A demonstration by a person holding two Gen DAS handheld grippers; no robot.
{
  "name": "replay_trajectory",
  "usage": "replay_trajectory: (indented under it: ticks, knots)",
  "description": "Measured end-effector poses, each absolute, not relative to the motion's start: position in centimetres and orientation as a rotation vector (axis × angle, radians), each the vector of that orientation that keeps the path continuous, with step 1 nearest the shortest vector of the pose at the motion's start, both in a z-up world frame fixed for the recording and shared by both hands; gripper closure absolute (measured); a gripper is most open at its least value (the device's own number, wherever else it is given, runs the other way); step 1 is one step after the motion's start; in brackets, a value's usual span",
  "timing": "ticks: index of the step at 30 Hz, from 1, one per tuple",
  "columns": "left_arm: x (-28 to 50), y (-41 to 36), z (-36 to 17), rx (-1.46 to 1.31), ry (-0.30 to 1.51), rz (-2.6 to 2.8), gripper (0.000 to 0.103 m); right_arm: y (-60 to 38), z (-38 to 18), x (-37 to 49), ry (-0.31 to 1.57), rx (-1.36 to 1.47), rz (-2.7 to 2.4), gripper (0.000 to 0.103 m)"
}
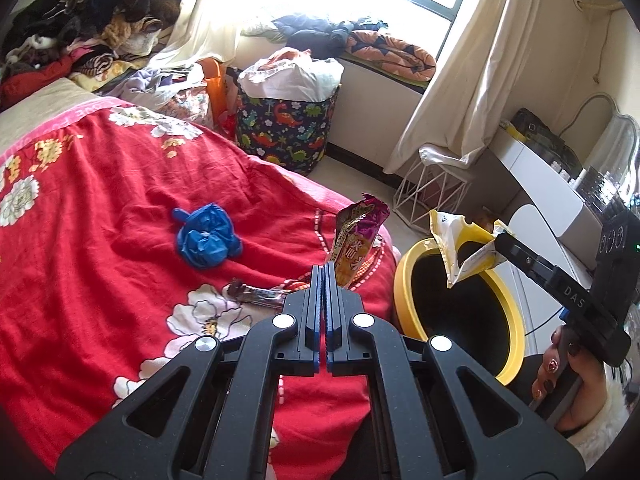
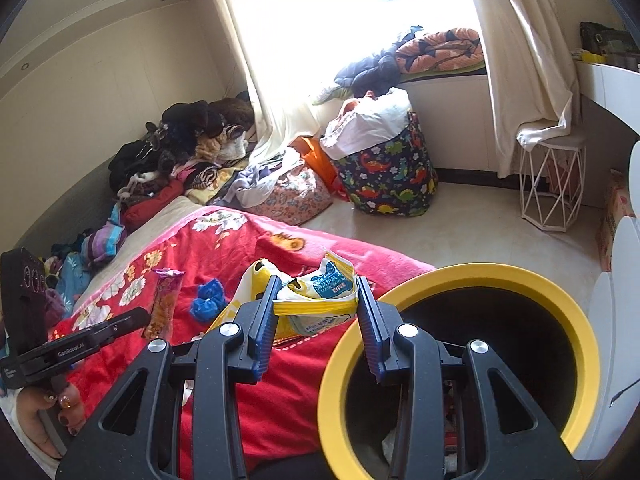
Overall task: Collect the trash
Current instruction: 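Carry the yellow wrapper in the right gripper over the yellow bin, then open the right gripper to drop the yellow wrapper into the bin, then grasp the blue glove with the left gripper while the right grasps the chocolate bar wrapper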
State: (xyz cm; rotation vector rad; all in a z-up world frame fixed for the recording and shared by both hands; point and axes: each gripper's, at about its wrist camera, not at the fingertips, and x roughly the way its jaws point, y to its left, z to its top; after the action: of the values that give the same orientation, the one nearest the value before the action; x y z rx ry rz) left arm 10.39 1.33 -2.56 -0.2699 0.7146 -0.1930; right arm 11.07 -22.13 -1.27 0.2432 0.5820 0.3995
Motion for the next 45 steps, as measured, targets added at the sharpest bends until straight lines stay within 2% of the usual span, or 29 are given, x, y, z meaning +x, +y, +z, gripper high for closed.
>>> replay_trajectory:
  ticks: [21, 23, 26, 27, 28, 30, 32, 34, 37, 45]
  knots:
    - [11.7, -8.6, -3.3, -0.186, 0.752, -0.382, 0.103, -29.5, -2.7, 10.5, 0.639, 0.28, 0.148, 0.067]
    - [12.0, -10.1, -3.7, -0.171, 0.76, -0.408, 0.103, -30.4, -3.0, 10.5, 0.644, 0.31, 0.122, 0.063]
    - [12.8, -12.1, -4.6, -0.172, 0.793, -0.449, 0.103, -31.8, -3.5, 10.5, 0.643, 0.36, 0.09, 0.048]
    - [13.2, -12.7, -5.0, -0.176, 0.805, -0.463, 0.098, -32.2, -3.6, 10.5, 0.64, 0.369, 0.072, 0.045]
    - [13.4, -13.2, -5.5, -0.169, 0.815, -0.468, 0.08, -32.6, -3.7, 10.6, 0.639, 0.376, 0.062, 0.045]
    - [13.7, -13.5, -6.1, -0.162, 0.825, -0.462, 0.053, -33.1, -4.0, 10.7, 0.644, 0.395, 0.055, 0.045]
    - [13.9, -12.9, -6.4, -0.174, 0.821, -0.439, 0.051, -32.9, -4.0, 10.8, 0.648, 0.397, 0.062, 0.045]
    - [14.0, -12.2, -6.5, -0.171, 0.807, -0.399, 0.037, -32.1, -4.0, 11.0, 0.652, 0.375, 0.087, 0.044]
    - [14.2, -10.2, -6.4, -0.179, 0.784, -0.336, 0.031, -30.3, -4.0, 11.2, 0.659, 0.335, 0.149, 0.044]
    - [15.2, -3.9, -5.7, -0.181, 0.734, -0.172, 0.025, -22.5, -3.9, 11.3, 0.686, 0.204, 0.347, 0.043]
